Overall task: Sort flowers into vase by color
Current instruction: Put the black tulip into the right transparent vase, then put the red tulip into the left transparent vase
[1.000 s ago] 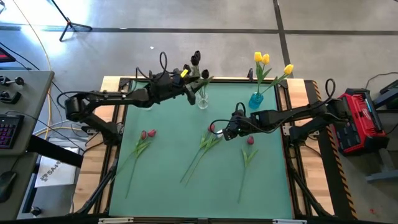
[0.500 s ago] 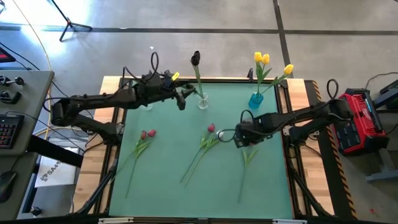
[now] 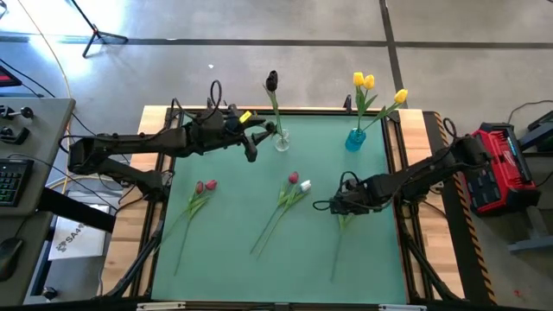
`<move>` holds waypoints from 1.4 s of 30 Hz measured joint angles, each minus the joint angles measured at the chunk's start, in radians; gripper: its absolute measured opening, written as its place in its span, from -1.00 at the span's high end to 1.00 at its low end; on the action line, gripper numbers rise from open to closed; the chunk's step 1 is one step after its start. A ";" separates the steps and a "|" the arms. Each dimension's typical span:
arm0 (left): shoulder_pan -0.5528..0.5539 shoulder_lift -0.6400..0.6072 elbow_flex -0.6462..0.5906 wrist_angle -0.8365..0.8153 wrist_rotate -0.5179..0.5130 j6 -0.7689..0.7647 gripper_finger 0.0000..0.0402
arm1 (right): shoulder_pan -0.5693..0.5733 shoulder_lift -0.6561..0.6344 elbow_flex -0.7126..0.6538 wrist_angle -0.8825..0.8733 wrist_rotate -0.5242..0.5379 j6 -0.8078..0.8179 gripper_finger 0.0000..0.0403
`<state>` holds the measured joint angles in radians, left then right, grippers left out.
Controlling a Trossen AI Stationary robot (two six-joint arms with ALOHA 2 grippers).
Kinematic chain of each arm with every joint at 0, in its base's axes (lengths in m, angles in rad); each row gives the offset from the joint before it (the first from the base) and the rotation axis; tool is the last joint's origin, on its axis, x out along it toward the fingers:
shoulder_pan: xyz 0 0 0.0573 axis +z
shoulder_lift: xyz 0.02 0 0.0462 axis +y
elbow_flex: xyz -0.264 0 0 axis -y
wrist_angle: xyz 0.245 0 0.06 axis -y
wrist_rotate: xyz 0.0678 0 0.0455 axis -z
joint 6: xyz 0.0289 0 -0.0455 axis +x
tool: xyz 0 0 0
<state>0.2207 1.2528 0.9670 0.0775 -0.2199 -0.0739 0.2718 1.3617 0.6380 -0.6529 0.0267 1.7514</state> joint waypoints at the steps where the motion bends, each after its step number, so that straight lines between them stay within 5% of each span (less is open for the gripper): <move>1: 0.000 -0.007 0.009 -0.005 0.000 -0.007 -0.04 | 0.002 0.000 -0.016 0.017 0.012 0.003 0.13; 6: 0.000 -0.024 0.050 -0.029 0.000 -0.003 -0.04 | 0.004 -0.001 -0.047 0.053 0.054 0.004 0.29; 16: -0.027 0.071 0.047 -0.022 0.138 -0.112 -0.04 | 0.001 -0.001 -0.052 0.134 0.149 -0.024 0.97; 29: -0.091 0.121 0.048 -0.004 0.206 -0.147 -0.04 | -0.003 -0.016 -0.052 0.631 0.391 -0.207 0.98; 42: -0.116 0.113 0.049 0.012 0.209 -0.265 -0.04 | -0.004 -0.228 -0.050 0.824 0.523 -0.612 1.00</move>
<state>0.1051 1.3659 1.0164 0.0892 -0.0108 -0.3386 0.2676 1.1333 0.5877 0.1710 0.5492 1.1398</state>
